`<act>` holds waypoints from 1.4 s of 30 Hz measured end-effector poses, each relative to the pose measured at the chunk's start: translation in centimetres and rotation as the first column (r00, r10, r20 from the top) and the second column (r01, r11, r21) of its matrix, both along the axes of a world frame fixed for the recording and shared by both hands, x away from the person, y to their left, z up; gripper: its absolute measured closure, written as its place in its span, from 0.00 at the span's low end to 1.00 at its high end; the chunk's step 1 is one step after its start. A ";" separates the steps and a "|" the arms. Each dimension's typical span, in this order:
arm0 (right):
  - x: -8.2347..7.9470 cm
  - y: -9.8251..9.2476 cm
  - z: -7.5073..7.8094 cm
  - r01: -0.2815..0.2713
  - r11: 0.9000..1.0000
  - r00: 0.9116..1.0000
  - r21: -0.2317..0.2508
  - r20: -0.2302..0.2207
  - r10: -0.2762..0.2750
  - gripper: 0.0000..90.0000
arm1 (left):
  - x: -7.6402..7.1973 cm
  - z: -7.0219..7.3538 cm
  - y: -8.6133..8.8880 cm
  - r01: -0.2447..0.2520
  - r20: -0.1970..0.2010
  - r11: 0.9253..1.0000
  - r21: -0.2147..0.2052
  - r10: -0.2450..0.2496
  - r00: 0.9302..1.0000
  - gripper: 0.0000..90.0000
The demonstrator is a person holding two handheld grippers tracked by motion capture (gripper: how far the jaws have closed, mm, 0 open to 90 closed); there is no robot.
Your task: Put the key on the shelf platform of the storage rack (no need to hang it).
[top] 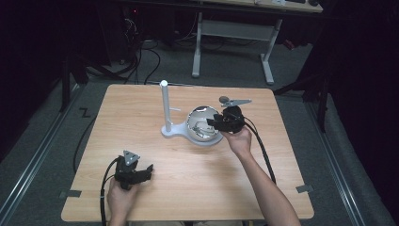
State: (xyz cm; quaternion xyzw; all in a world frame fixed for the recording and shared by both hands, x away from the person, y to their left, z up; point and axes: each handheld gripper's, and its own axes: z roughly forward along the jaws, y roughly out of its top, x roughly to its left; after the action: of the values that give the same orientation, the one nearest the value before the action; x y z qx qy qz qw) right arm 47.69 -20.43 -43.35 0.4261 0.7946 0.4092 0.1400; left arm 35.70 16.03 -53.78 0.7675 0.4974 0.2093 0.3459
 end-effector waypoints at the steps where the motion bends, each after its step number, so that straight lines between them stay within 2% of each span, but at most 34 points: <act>1: 0.0 -0.1 0.1 0.001 1.000 1.000 0.002 0.005 -0.001 0.63 | 0.0 0.0 0.0 0.000 0.000 1.000 0.001 0.000 1.000 0.24; 7: -0.6 -0.9 0.5 0.018 1.000 1.000 -0.007 0.018 -0.018 0.62 | 0.0 0.0 0.0 0.000 0.000 1.000 0.001 0.000 1.000 0.24; 9: -0.9 -1.2 0.5 0.022 1.000 0.999 0.002 0.038 -0.022 0.63 | 0.0 0.0 0.0 0.001 0.000 1.000 0.001 -0.001 1.000 0.24; 14: -1.4 -2.1 0.4 0.045 0.999 0.999 -0.004 0.031 -0.045 0.63 | 0.0 0.0 0.0 0.002 -0.001 1.000 0.004 -0.002 1.000 0.24; 20: -1.9 -3.0 0.8 0.051 0.999 0.998 -0.006 0.046 -0.051 0.63 | 0.0 0.0 0.0 0.002 -0.001 1.000 0.004 -0.002 1.000 0.24; 26: -2.6 -4.1 0.5 0.062 0.997 0.997 0.036 0.033 -0.063 0.63 | 0.0 0.0 0.0 0.002 0.000 1.000 0.005 -0.002 1.000 0.24; 29: -2.8 -4.7 0.2 0.069 0.997 0.997 0.018 0.021 -0.069 0.63 | 0.0 0.0 0.0 0.002 -0.001 1.000 0.005 -0.002 1.000 0.24; 37: -3.4 -5.7 0.6 0.082 0.997 0.996 0.018 0.034 -0.082 0.63 | 0.0 0.0 0.0 0.002 0.000 1.000 0.005 -0.002 1.000 0.24; 40: -3.7 -6.5 0.5 0.096 0.995 0.994 0.036 0.044 -0.098 0.63 | 0.0 0.0 0.0 0.002 0.000 1.000 0.005 -0.002 1.000 0.24; 42: -3.9 -6.9 0.4 0.106 0.994 0.994 0.040 0.033 -0.107 0.63 | 0.0 0.0 0.0 0.002 -0.001 1.000 0.005 -0.002 1.000 0.24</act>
State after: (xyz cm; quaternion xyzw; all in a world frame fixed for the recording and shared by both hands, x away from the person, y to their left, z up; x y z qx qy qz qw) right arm 43.79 -27.28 -42.96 0.4634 0.7602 0.4237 0.1670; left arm 35.69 16.00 -53.77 0.7691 0.4961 0.2100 0.3440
